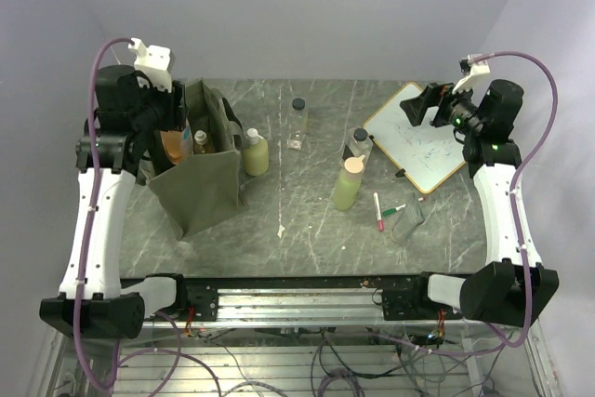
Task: Place the personal care products into the canvas bag
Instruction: Place the care product in the canvas bag.
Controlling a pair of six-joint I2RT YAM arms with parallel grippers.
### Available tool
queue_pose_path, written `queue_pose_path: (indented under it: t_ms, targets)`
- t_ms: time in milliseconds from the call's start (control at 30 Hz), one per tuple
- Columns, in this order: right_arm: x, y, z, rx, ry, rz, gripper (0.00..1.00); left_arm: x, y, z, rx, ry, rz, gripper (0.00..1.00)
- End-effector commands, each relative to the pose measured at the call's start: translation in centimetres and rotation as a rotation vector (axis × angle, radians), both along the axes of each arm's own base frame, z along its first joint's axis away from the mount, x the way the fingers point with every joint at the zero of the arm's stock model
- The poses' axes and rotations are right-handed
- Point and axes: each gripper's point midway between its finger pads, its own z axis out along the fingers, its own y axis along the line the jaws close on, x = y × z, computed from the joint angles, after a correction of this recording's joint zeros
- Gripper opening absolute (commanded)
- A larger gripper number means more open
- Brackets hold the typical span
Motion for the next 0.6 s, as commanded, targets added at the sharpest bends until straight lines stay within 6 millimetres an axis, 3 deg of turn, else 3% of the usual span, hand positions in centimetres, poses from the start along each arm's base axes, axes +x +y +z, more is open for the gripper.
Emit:
queue_pose_path:
  t_ms: [0,200,567]
  targets:
    - [0.0,0.2,1.1,-0.011,-0.039,0.004,1.00,2.1,3.8,3.3,0.000,-0.177,0.228,0.07]
    - [-0.3,0.1,0.9,-0.021,-0.035,-0.002,1.00,3.0,5.3,-0.5,-0.017,-0.105,0.342,0.07]
    - [-0.6,0.1,0.2,-0.022,-0.023,-0.003,1.00,5.0,6.3,-4.8,-0.041,-0.083,0.423,0.07]
